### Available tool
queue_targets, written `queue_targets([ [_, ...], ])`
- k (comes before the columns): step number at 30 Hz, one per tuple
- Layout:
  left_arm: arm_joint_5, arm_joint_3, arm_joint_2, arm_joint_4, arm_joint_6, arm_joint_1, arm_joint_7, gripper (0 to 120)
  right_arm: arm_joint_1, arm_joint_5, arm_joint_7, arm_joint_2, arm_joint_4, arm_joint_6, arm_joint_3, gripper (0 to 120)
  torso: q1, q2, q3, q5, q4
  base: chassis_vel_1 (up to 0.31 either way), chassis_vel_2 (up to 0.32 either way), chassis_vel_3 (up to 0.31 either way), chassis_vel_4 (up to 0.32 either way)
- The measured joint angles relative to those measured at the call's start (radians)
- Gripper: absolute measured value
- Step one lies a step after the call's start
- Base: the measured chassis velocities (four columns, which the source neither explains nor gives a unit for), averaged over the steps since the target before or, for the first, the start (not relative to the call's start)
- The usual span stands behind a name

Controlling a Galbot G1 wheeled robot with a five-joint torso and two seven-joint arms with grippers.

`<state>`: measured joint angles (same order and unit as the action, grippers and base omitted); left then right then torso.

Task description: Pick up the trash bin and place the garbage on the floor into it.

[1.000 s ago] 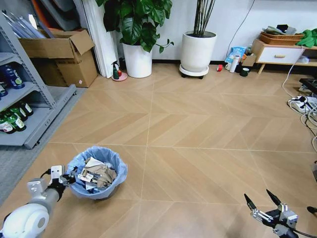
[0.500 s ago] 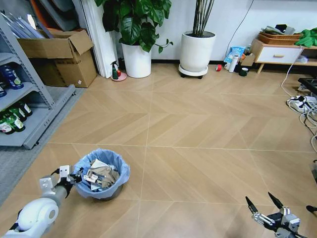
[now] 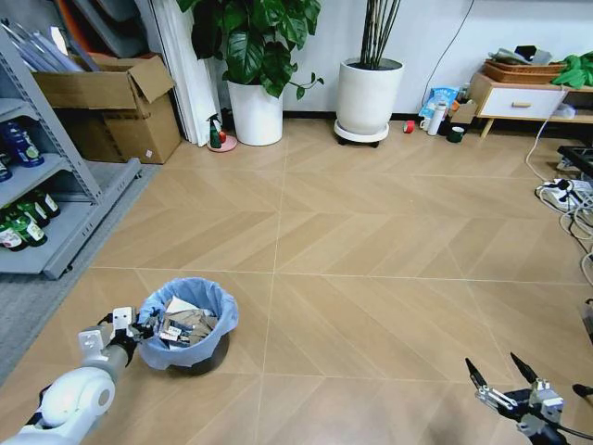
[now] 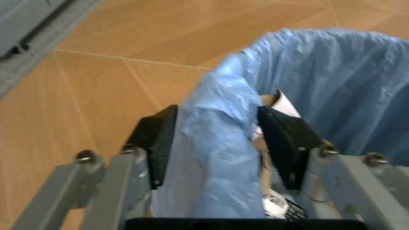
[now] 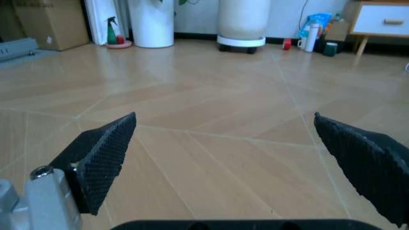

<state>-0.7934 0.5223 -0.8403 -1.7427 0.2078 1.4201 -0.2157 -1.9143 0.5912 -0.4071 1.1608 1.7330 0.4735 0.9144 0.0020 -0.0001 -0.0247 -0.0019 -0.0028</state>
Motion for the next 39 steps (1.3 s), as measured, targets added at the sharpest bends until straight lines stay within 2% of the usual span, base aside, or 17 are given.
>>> queue_targets([
  [4,0.001,0.042,0.006,-0.03,-0.013,0.029,-0.004,71,0.014,0.012,0.032,-0.013,0.018,0.001,-0.019,100,0.0,0.0,0.0,0.0,0.0001,0.0,0.0,0.0,0.0],
  [5,0.001,0.042,0.006,-0.03,-0.013,0.029,-0.004,71,0.014,0.012,0.032,-0.013,0.018,0.001,-0.019,100,0.0,0.0,0.0,0.0,0.0001,0.0,0.0,0.0,0.0],
  [8,0.0,0.082,0.006,-0.073,-0.022,0.062,0.005,86,0.04,0.04,0.068,-0.022,0.047,-0.001,-0.044,100,0.0,0.0,0.0,0.0,-0.0001,0.0,0.0,0.0,0.0],
  [14,0.004,0.114,-0.001,-0.122,-0.025,0.096,0.013,100,0.077,0.059,0.088,-0.046,0.066,-0.01,-0.073,100,0.0,0.0,0.0,0.0003,0.0001,0.0,0.0,0.0,0.0],
  [19,0.036,0.145,-0.027,-0.186,-0.037,0.134,0.028,100,0.163,0.064,0.099,-0.068,0.069,-0.013,-0.141,100,0.0,0.0,0.0,0.0004,0.0001,0.0,0.0,0.0,0.0],
  [22,0.064,0.155,-0.054,-0.214,-0.049,0.142,0.049,100,0.237,0.043,0.088,-0.041,0.056,-0.005,-0.171,100,0.0,0.0,0.0,0.0003,0.0003,0.0,0.0,0.0,0.0],
  [26,0.146,0.16,-0.141,-0.229,-0.093,0.135,0.116,100,0.336,0.02,0.028,0.076,0.036,0.013,-0.196,100,0.0,0.0,0.0,-0.0003,-0.0001,0.0,0.0,0.0,0.0],
  [28,0.16,0.16,-0.155,-0.225,-0.102,0.134,0.125,100,0.347,0.019,0.019,0.094,0.029,0.017,-0.202,100,0.0,0.0,0.0,-0.0004,-0.0003,0.0,0.0,0.0,0.0],
  [30,0.203,0.162,-0.202,-0.208,-0.128,0.131,0.158,100,0.379,0.01,-0.007,0.139,0.002,0.029,-0.234,100,0.0,0.0,0.0,-0.0002,0.0,0.0,0.0,0.0,0.0],
  [35,0.221,0.169,-0.251,-0.18,-0.135,0.105,0.182,100,0.422,-0.039,-0.055,0.206,-0.065,0.066,-0.289,100,0.0,0.0,0.0,0.0003,0.0003,0.0,0.0,0.0,0.0],
  [39,0.246,0.154,-0.266,-0.165,-0.139,0.09,0.196,100,0.435,-0.06,-0.072,0.236,-0.099,0.085,-0.316,100,0.0,0.0,0.0,0.0001,0.0,0.0,0.0,0.0,0.0],
])
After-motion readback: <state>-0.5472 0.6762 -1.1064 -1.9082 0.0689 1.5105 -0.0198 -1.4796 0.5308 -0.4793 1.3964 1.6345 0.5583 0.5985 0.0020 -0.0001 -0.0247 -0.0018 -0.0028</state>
